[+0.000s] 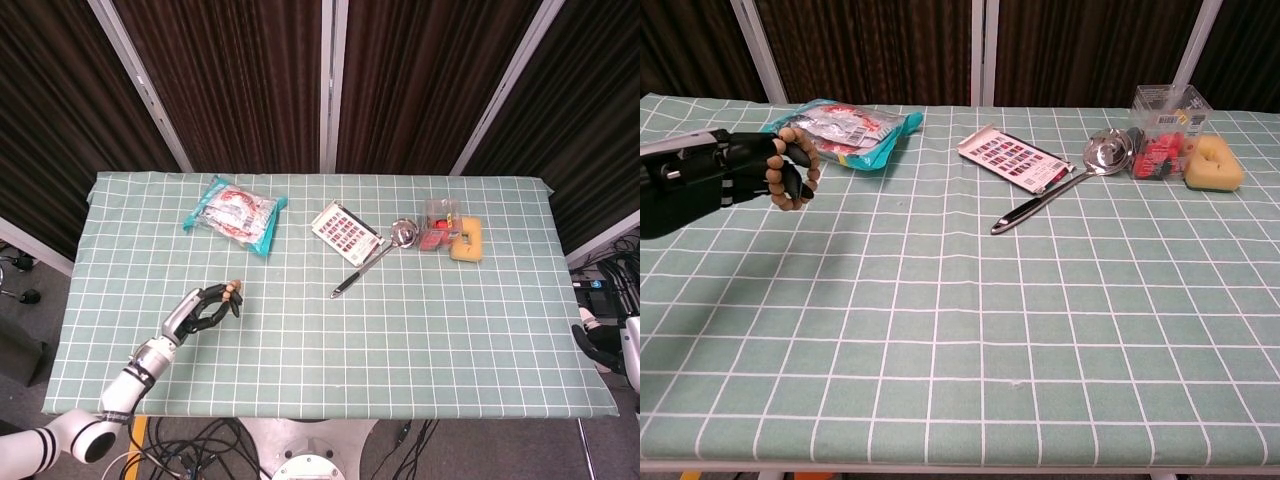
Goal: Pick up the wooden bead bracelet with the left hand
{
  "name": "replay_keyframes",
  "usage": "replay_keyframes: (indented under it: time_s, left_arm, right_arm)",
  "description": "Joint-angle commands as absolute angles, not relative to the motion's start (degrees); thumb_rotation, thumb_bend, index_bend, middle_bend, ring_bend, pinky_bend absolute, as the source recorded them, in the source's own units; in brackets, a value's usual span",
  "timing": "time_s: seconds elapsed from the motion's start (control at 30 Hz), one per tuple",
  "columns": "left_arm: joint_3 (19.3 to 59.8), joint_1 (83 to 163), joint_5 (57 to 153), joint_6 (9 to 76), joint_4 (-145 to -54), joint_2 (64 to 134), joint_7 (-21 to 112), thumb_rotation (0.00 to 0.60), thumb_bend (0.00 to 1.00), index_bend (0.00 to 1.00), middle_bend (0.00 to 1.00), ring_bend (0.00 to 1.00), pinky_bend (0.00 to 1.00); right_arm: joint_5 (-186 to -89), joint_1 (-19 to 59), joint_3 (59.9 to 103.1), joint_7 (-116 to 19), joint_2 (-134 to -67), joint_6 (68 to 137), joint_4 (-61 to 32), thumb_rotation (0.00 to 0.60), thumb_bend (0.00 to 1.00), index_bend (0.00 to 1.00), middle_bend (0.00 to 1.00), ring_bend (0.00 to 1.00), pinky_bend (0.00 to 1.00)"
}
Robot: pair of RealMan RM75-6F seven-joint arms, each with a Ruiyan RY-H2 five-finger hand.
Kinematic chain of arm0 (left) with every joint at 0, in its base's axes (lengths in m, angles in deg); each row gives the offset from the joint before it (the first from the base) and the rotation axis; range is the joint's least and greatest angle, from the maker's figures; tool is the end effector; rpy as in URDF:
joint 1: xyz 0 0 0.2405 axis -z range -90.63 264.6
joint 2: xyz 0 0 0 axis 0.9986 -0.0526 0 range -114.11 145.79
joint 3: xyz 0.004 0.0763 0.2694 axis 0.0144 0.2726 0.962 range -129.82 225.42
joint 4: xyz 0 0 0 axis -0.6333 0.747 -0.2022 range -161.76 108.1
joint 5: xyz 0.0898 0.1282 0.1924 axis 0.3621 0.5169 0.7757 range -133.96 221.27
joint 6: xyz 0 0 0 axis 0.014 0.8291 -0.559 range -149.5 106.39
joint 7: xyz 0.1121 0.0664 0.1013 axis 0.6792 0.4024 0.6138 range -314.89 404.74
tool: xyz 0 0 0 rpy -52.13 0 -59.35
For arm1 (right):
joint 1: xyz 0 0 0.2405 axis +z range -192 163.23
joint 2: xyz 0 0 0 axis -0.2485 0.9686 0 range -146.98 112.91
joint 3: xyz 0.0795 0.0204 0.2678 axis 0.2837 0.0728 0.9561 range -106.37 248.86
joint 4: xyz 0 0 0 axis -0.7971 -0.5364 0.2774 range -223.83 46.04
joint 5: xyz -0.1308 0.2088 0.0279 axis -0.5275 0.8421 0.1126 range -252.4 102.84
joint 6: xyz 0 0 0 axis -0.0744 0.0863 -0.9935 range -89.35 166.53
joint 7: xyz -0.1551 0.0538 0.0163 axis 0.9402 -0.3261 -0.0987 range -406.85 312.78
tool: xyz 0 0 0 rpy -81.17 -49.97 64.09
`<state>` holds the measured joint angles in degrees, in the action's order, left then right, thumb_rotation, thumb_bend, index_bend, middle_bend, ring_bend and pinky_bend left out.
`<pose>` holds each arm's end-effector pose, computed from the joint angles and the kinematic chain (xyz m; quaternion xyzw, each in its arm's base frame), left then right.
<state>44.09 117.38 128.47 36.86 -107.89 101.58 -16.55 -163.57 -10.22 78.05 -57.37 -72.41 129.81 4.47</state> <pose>-0.2354 0.3247 -0.0517 -0.4298 -0.7305 -0.5185 0.1130 -0.3333 -0.2175 0.2100 0.5686 -0.3368 0.4650 0.5891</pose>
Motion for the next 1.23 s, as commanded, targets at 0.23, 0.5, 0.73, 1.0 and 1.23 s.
replay_keyframes:
  time_s: [0.23, 0.5, 0.73, 1.0, 1.23]
  left_arm:
    - [44.6, 116.5, 128.9, 44.8, -99.5, 106.8, 31.1, 0.511, 0.45, 0.41, 0.48, 0.30, 0.11]
    - [43.0, 115.4, 129.1, 49.6, -103.6, 104.6, 42.1, 0.523, 0.16, 0.31, 0.36, 0.21, 0.10]
    - [39.3, 110.2, 126.0, 59.0, -107.0, 98.6, 41.7, 0.600, 0.16, 0.31, 0.36, 0.21, 0.09]
    - [41.6, 100.5, 118.2, 62.7, -111.2, 88.0, 49.7, 0.537, 0.16, 0.21, 0.20, 0.07, 0.02]
    - [44.8, 93.8, 117.3, 67.1, -116.4, 84.4, 51.5, 0.528, 0.16, 0.16, 0.11, 0.00, 0.00]
  right_arm:
    - [-163.3, -10.2, 77.7, -58.3, -73.1, 129.1, 3.6, 0.600, 0.19, 0.00, 0.09, 0.00, 0.00]
    - [-163.4, -9.9, 77.4, -59.0, -73.5, 128.3, 2.9, 0.600, 0.19, 0.00, 0.09, 0.00, 0.00]
    - [-163.4, -9.4, 76.6, -60.2, -73.6, 126.2, 2.1, 0.600, 0.19, 0.00, 0.08, 0.00, 0.00]
    - [-164.6, -7.9, 75.1, -62.4, -73.4, 122.3, 1.1, 0.600, 0.21, 0.00, 0.00, 0.00, 0.00]
    - [-164.5, -6.5, 75.0, -61.2, -74.6, 120.5, 1.1, 0.600, 0.21, 0.00, 0.00, 0.00, 0.00]
